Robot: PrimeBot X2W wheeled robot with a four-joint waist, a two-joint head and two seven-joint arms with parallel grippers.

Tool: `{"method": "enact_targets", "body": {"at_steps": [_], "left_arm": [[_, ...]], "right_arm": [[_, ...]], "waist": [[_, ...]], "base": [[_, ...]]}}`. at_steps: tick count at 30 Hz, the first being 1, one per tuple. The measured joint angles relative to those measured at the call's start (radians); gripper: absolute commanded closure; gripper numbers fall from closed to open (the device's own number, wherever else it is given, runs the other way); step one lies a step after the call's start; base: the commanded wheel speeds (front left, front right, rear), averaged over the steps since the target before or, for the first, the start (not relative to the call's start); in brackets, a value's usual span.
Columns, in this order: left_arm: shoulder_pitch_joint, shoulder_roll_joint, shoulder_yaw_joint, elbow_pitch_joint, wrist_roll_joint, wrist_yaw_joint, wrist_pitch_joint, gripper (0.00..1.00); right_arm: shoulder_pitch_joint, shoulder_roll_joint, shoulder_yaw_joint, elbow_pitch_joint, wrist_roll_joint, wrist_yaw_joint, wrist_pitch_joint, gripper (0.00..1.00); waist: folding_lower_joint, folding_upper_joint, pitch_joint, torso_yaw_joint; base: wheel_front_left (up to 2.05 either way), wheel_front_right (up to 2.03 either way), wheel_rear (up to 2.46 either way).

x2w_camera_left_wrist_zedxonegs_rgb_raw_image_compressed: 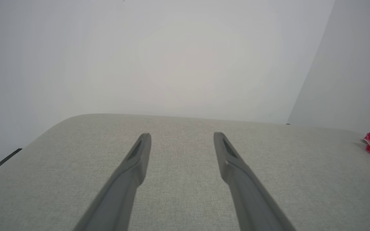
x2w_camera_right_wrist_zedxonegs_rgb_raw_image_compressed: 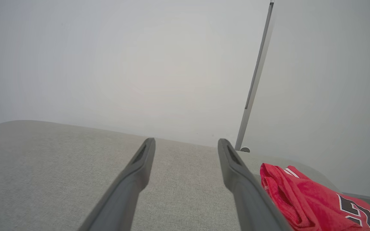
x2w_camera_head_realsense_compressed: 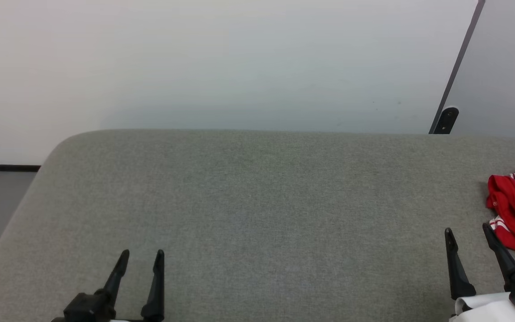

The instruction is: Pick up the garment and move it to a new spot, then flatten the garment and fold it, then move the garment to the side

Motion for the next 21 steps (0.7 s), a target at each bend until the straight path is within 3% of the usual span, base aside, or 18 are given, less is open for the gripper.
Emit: {"method": "enact_targets", "body": {"at_steps": [16,17,21], "left_arm": [[0.02,0.004,0.008,-0.007,0.005,0.0,0.0,0.0],[0.021,0.003,0.009,-0.005,0.005,0.0,0.0,1.0],[0.041,-0.01,0.006,0.033,0.005,0.0,0.0,1.0]], "right_arm": [[-0.014,0.004,0.0,-0.003,0.0,0.0,0.0,0.0],[-0.014,0.005,0.0,-0.001,0.0,0.0,0.0,1.0],[0.012,0.017,0.001,0.04,0.0,0.0,0.006,1.0]], "waist": [[0.0001,0.0,0.002,0.025],[0.0001,0.0,0.003,0.025],[0.0,0.0,0.003,0.025]], "base": [[0.0,0.0,0.0],[0.0,0.0,0.0],[0.0,0.0,0.0]]}}
